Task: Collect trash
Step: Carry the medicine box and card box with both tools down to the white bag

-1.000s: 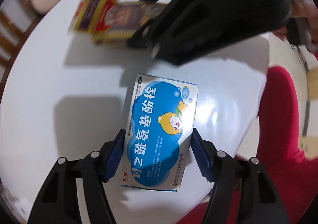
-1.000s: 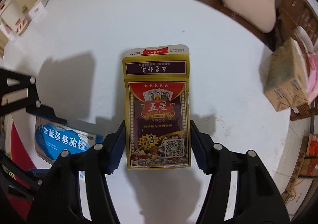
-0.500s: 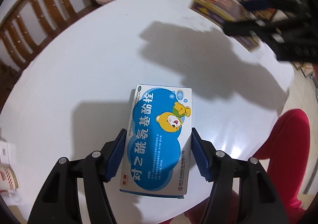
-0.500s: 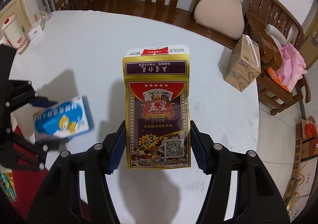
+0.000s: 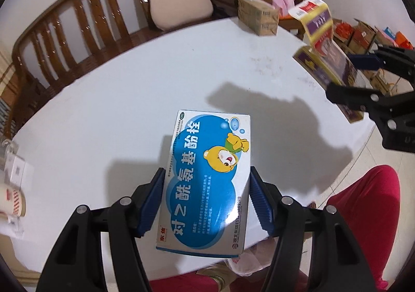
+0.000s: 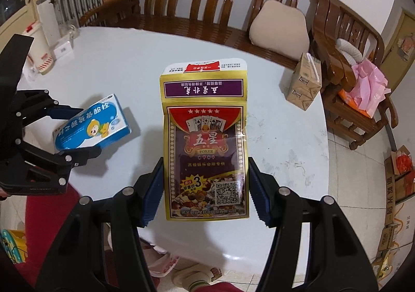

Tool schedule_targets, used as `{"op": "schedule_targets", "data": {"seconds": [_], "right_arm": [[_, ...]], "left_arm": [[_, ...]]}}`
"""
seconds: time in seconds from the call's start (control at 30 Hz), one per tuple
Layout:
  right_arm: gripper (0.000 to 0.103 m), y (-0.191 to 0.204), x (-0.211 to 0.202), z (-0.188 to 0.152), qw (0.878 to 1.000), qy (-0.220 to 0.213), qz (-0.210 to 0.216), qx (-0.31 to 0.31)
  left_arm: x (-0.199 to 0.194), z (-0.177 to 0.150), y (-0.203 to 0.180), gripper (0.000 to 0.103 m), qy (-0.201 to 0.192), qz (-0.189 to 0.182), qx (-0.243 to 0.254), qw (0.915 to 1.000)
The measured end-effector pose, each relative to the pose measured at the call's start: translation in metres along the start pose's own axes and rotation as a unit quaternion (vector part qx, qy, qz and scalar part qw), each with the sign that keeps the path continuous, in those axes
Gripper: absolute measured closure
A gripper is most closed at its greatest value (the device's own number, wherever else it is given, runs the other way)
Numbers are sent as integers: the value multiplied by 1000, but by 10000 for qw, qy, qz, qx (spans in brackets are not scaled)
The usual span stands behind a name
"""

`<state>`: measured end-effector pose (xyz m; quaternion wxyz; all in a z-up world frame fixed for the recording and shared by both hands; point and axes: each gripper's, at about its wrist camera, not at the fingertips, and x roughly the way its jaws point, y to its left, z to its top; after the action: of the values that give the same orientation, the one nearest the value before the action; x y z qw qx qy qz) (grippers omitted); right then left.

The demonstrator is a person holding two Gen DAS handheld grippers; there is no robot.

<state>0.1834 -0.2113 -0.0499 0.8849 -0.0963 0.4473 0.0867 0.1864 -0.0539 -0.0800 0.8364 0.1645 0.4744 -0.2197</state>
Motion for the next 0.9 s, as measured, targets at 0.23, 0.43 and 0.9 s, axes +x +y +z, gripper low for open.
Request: {"op": "schedule_targets", "data": {"seconds": [0.23, 0.43, 0.9], "right_arm": [[44, 34, -48, -26, 9994, -299, 179, -71], [44, 61, -77, -53, 9987, -382, 312, -128], [44, 107, -71, -125, 9988, -26, 449, -177]], "left_arm": [[-40, -29, 2, 42, -334, 18, -378, 9987], [-54, -61, -7, 42, -371, -55, -523, 9979], [-42, -144, -46, 42, -140, -328, -649, 9973]]}}
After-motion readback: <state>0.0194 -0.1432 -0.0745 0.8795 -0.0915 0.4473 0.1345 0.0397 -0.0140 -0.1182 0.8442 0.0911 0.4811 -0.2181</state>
